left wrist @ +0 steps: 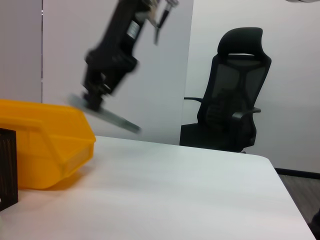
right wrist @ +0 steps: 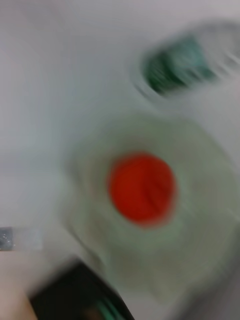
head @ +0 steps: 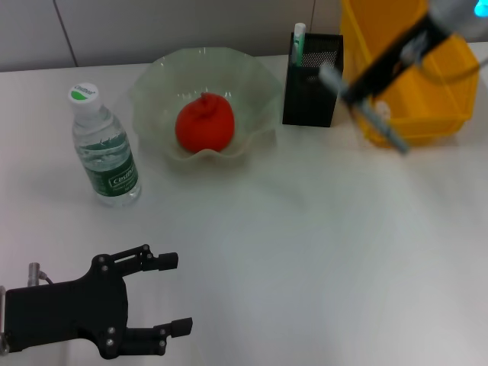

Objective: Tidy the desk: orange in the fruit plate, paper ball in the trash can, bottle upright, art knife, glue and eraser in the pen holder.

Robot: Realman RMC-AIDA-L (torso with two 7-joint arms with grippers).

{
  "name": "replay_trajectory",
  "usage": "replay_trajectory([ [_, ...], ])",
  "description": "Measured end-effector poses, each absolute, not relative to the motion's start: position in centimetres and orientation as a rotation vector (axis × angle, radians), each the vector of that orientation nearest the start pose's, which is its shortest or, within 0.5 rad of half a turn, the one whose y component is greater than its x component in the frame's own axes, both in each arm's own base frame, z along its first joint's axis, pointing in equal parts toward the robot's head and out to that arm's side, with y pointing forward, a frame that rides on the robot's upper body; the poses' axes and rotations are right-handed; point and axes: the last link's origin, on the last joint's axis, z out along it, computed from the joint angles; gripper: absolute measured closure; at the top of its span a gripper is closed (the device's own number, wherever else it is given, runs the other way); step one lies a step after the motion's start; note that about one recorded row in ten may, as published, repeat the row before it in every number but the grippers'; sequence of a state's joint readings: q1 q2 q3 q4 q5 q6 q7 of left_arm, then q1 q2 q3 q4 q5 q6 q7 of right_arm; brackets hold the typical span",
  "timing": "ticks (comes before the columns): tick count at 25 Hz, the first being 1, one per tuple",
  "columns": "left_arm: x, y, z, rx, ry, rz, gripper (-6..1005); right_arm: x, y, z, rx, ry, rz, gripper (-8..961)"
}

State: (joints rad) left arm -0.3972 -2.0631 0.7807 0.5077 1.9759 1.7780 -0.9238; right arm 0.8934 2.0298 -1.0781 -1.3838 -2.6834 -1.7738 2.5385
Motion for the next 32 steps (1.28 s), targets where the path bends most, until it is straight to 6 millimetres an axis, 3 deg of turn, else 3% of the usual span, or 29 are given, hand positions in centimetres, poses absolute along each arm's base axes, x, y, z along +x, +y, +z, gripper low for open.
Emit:
replay_trajectory([
  [1,-28.4,24.9,-2.3,-2.908,-0.221,-0.862,138,11.3,41.2,9.0,-2.490,0.778,-0.313,811],
  [8,-28.4,24.9,-2.4,-2.910,-0.229,-0.863,138,12.6,44.0,11.3,-2.347,0.622,-0.106,812],
  [14,-28.2,25.1,-2.4,-2.912,-0.222,-0.868,138,13.9,46.3,10.1,-2.323,0.590,0.083,813],
  [19,-28.2,25.1,-2.4,-2.911,-0.223,-0.869,138,14.7,48.1,8.6,-2.323,0.589,0.137,813],
  [24,-28.3,24.9,-2.4,-2.908,-0.232,-0.869,138,15.0,48.6,7.3,-2.353,0.530,0.252,813],
  [32,-28.4,24.8,-2.4,-2.909,-0.230,-0.866,138,15.5,49.3,7.3,-2.320,0.564,0.385,814],
])
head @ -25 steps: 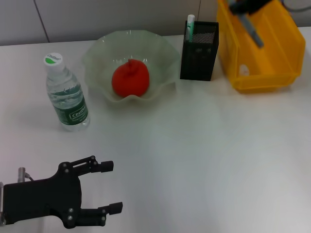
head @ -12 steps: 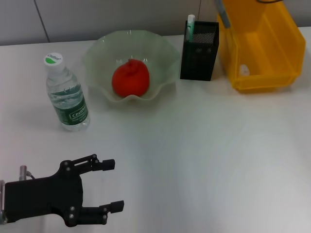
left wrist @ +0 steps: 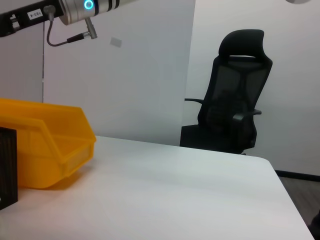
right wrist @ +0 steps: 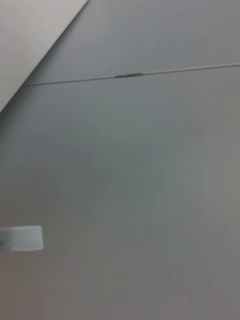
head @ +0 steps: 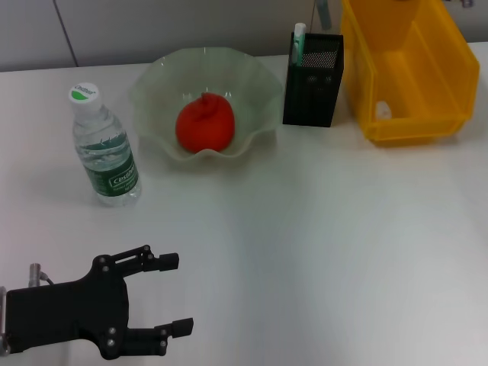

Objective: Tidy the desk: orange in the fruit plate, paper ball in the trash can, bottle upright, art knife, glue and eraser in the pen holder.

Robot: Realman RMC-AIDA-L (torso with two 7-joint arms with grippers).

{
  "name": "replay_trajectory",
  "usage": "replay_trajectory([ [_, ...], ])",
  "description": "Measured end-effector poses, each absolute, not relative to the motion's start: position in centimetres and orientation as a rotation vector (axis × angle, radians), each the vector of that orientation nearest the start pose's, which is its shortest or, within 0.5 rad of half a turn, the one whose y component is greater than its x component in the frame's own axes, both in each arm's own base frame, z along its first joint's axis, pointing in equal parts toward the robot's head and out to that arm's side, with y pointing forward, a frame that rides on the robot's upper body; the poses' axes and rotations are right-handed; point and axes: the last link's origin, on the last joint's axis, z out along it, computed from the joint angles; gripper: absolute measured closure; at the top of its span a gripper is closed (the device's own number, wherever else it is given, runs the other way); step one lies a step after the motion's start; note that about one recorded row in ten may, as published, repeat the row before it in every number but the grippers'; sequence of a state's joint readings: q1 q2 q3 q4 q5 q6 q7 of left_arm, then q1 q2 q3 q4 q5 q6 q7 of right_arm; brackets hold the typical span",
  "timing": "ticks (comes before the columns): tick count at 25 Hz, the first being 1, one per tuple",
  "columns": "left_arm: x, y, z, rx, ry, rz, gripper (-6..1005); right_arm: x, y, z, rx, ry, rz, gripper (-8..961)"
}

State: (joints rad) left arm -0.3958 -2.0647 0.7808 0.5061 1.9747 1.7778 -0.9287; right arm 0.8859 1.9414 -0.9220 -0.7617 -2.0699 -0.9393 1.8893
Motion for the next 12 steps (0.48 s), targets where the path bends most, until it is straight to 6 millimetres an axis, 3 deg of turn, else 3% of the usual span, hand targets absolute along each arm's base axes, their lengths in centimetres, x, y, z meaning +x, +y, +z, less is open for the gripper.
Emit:
replay_trajectory([
  [12,-28.6,24.7,-2.4,-2.904,-0.211,-0.858,138,17.1,49.1,5.6,-2.329,0.662,0.426,815],
])
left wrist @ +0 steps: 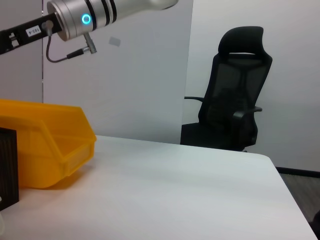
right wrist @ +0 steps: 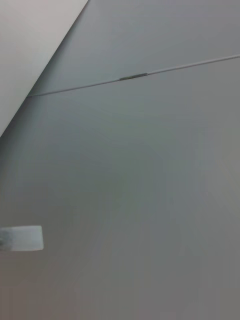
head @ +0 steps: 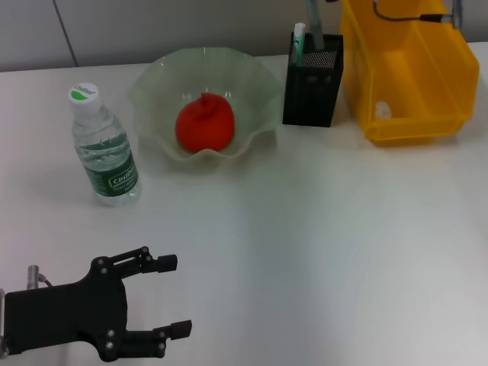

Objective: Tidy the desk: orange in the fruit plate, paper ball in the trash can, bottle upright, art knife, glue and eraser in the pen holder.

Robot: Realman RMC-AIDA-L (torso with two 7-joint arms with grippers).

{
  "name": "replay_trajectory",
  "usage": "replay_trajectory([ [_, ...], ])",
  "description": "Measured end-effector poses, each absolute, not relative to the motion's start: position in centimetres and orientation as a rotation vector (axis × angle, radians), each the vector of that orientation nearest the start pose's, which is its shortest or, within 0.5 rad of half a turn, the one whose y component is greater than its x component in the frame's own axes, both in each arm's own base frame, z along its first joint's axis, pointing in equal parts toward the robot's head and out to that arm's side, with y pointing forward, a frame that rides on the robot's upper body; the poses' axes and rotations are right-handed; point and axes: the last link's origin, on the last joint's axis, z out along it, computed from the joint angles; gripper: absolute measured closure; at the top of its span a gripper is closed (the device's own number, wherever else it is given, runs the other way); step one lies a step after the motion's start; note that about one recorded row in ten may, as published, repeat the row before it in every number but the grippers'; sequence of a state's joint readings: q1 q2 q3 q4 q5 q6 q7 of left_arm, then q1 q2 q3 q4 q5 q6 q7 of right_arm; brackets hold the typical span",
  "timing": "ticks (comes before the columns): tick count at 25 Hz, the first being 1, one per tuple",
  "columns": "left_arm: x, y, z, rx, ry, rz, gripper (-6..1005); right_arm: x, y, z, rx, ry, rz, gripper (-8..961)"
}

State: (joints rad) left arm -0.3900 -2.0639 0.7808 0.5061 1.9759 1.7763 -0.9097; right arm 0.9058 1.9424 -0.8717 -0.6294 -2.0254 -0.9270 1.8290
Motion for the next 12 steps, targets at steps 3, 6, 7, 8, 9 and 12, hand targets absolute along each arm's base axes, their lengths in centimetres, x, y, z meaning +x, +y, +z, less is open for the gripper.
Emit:
replay_trajectory([
  [3,-28.6,24.7,-2.4,-2.904,-0.211,-0.859,139,17.4,49.0,5.3,-2.325,0.674,0.427,814],
  [6,-28.6,24.7,-2.4,-2.902,-0.211,-0.860,139,17.7,48.9,4.9,-2.327,0.689,0.423,814],
  [7,-28.6,24.7,-2.4,-2.902,-0.211,-0.860,139,17.8,48.8,4.8,-2.324,0.693,0.422,814],
  [8,-28.6,24.7,-2.4,-2.901,-0.211,-0.860,139,18.0,48.8,4.7,-2.319,0.699,0.422,814],
  [9,-28.6,24.7,-2.4,-2.901,-0.211,-0.859,139,18.1,48.8,4.6,-2.311,0.703,0.420,815],
  [12,-28.6,24.6,-2.4,-2.903,-0.212,-0.858,138,18.5,48.8,4.4,-2.289,0.714,0.416,815],
])
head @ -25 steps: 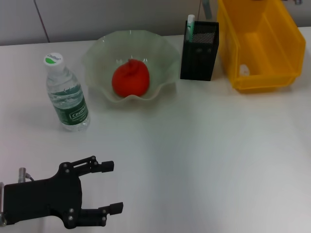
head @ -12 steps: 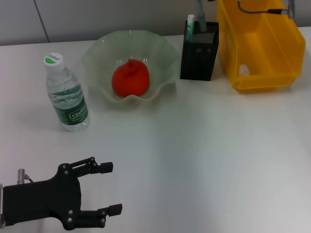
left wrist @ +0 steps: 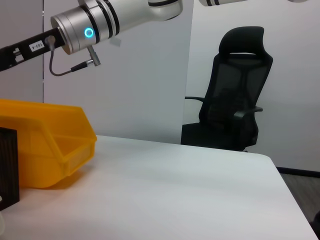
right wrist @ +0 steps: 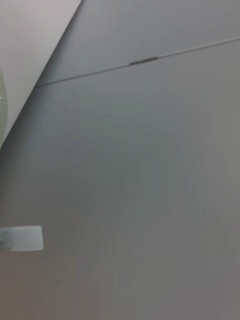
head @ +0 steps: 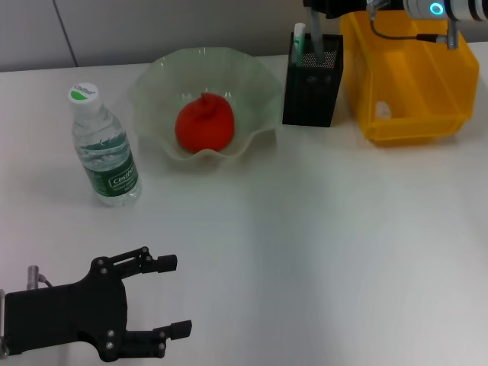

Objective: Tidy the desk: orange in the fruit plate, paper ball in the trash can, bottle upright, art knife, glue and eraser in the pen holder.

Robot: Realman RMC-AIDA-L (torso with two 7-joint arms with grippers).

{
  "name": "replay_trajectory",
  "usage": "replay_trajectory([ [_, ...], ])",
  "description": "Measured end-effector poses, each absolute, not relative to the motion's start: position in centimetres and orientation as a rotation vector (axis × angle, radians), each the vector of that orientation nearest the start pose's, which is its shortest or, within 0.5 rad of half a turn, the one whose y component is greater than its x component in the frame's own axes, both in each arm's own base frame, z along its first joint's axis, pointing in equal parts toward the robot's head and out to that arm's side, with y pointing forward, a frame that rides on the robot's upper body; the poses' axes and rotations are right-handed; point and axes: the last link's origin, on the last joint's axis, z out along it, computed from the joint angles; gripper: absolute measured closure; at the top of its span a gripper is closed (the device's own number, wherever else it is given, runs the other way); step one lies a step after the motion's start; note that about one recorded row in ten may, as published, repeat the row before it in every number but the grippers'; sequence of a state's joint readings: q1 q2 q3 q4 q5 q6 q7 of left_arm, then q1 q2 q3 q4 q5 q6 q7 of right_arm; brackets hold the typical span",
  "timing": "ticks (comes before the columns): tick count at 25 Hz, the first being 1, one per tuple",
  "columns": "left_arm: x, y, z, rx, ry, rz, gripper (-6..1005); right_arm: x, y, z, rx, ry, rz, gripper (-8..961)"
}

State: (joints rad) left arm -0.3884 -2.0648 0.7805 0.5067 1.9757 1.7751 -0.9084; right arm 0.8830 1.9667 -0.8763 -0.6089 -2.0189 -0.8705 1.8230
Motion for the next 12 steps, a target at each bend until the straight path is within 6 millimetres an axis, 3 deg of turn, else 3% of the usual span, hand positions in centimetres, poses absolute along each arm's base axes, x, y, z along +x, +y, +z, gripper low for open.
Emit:
replay_trajectory([
  [6,-28.66,24.64,-2.41,-2.902,-0.211,-0.855,138,19.03,48.47,4.47,-2.254,0.743,0.427,816],
  [12,-28.73,24.65,-2.36,-2.899,-0.213,-0.852,139,18.92,48.33,4.64,-2.251,0.750,0.430,649],
])
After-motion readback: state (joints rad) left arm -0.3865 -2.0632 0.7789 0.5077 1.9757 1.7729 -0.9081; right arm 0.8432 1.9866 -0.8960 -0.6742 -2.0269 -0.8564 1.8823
